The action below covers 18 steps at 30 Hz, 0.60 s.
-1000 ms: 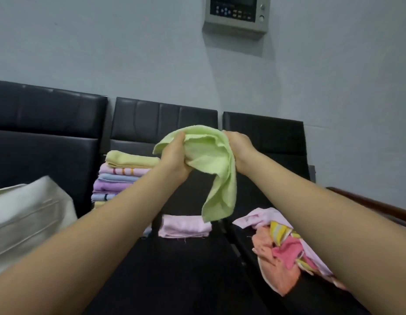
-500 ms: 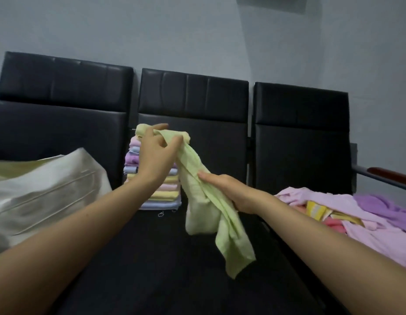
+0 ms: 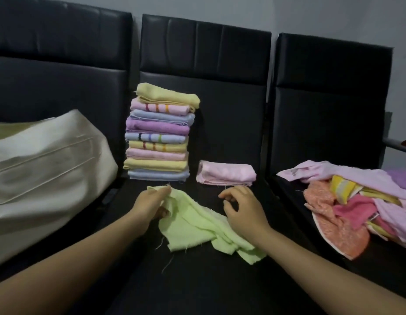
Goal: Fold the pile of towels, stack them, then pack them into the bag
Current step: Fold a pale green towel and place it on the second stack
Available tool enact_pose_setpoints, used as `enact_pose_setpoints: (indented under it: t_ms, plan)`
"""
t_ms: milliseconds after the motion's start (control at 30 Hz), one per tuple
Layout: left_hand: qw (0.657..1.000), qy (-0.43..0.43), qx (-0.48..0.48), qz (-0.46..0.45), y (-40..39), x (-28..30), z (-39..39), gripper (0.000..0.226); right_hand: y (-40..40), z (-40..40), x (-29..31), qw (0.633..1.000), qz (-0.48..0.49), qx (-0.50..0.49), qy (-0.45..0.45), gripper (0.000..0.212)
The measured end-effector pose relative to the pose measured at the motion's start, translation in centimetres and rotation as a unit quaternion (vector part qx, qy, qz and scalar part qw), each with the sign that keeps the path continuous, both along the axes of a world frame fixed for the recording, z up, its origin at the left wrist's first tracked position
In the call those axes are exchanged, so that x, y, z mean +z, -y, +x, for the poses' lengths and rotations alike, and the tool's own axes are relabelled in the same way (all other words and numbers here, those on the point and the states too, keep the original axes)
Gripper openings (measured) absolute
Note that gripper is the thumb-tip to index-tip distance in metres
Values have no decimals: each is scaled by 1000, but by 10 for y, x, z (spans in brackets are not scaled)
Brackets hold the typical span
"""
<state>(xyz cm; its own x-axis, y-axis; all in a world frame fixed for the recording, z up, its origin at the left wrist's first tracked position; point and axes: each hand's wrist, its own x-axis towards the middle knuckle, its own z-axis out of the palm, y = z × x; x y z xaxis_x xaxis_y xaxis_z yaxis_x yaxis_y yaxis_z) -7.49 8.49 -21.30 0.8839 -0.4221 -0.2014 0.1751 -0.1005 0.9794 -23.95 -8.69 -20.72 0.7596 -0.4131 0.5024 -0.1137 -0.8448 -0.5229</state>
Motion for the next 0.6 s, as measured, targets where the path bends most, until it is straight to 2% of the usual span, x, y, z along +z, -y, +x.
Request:
enact_pose_setpoints:
  t_ms: [33,67,133,200,233,333,433,600]
  plan:
    - [1000,4,-4,4,0,-4,1,26,-6,2,4,1000,-2,23,21,8]
    - [1000,13,-7,2,0,-5,1,24,-12,3,7,998,-16,54,5,6]
    - [999,30,-17,-18,-1,-7,1,21,-23,7,9,983,-92,108,-115,23]
    - [998,51,-24,-30,-3,-11,2,18,-24,11,3,954,-160,101,-234,39]
    - [997,68,-24,-23,-5,-13,2,17,-22,13,1,951,-155,87,-255,39]
    - [991,127,-24,38,-12,-19,2,18,-13,11,-1,961,-106,56,-249,31]
    - [988,149,-14,39,-17,-17,-5,23,-5,7,4,973,-64,23,-221,20]
    - [995,100,13,-21,-31,1,-19,28,3,-5,21,981,133,29,-141,36]
